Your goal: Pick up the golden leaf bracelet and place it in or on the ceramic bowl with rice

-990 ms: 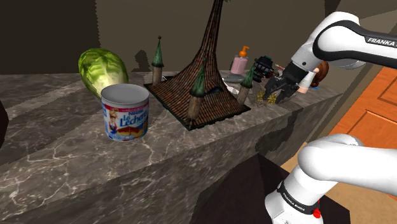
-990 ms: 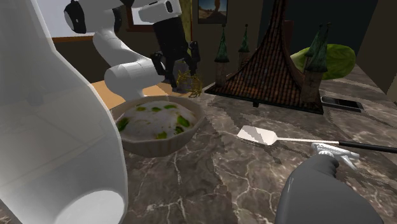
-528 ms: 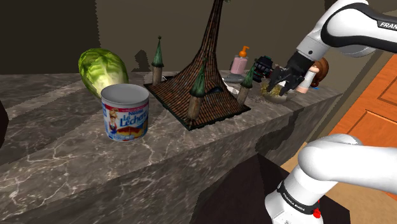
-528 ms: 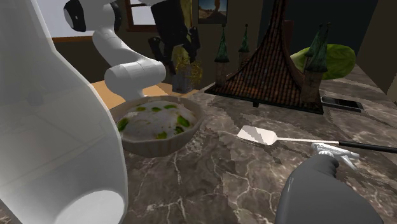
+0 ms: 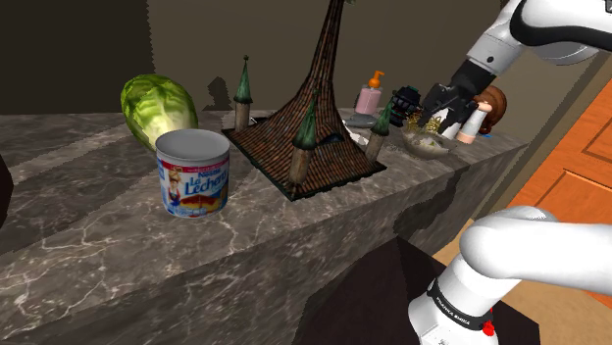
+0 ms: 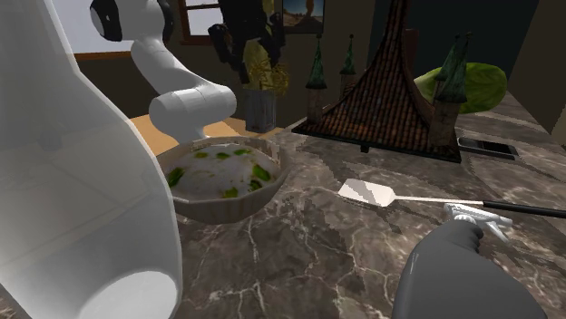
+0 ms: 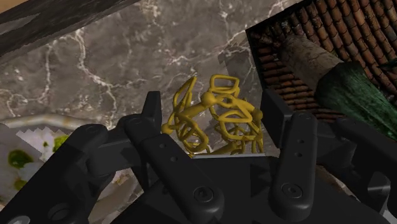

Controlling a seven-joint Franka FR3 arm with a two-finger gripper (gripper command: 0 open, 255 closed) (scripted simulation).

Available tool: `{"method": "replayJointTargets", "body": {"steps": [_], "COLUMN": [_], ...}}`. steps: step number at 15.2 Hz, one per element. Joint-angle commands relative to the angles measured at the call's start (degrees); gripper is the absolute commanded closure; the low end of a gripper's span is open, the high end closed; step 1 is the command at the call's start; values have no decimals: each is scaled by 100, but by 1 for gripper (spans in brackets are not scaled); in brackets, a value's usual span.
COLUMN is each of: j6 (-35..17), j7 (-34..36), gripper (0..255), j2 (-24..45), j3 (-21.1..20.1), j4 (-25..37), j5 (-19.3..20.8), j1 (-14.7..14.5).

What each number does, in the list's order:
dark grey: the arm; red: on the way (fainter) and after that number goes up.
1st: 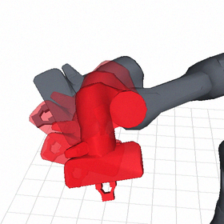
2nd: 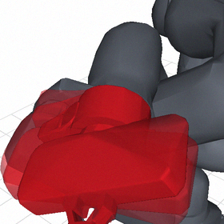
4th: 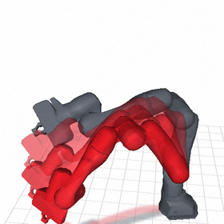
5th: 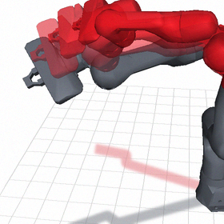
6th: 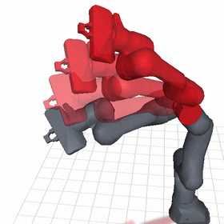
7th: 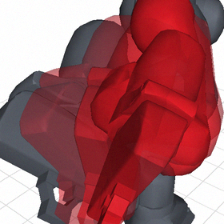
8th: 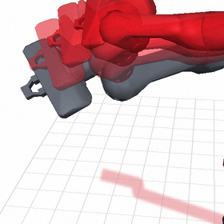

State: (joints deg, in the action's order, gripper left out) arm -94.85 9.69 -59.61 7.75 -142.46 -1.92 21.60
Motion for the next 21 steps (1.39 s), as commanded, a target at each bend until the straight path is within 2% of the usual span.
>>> {"method": "replayJointTargets", "body": {"steps": [1,4,12,19,21], "j6": [119,248,-65,-244,-387], "j7": [11,26,-949,-1824,-1836], "gripper": [255,255,255,255,255], "j2": [67,144,1225,2374,2336], "j3": [-4,-12,1066,2031,2047], "j4": [186,393,1138,2117,1936], "j5": [-7,-17,496,609,631], "j1": [-11,-25,19,-150,-130]}}
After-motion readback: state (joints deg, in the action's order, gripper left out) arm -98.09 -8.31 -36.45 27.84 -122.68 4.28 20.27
